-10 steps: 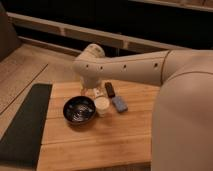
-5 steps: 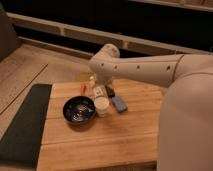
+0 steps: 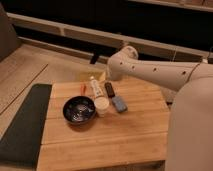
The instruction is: Place the bottle in the ceramic bowl
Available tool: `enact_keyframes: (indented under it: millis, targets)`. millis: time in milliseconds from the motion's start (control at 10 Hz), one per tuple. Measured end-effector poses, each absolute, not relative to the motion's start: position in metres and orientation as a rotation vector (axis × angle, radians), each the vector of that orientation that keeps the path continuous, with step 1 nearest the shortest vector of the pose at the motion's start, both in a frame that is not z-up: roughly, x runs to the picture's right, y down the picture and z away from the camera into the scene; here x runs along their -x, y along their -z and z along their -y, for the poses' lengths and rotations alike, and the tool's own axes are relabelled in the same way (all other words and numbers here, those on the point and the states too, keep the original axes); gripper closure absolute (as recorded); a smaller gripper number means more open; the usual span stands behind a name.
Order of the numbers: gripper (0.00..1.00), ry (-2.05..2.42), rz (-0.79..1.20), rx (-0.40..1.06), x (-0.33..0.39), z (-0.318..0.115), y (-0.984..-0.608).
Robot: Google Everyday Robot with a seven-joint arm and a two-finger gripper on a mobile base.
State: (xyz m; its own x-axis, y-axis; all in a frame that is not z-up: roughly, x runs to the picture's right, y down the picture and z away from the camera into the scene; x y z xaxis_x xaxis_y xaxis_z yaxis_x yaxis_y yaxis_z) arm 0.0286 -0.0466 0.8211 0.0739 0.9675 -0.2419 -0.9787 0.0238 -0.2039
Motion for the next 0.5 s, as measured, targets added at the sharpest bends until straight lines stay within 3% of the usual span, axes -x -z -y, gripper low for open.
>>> enact_keyframes:
  millis: [500]
  targets:
    - [0.35,-1.485,-0.046,0.364,-0.027,0.052,-0.834]
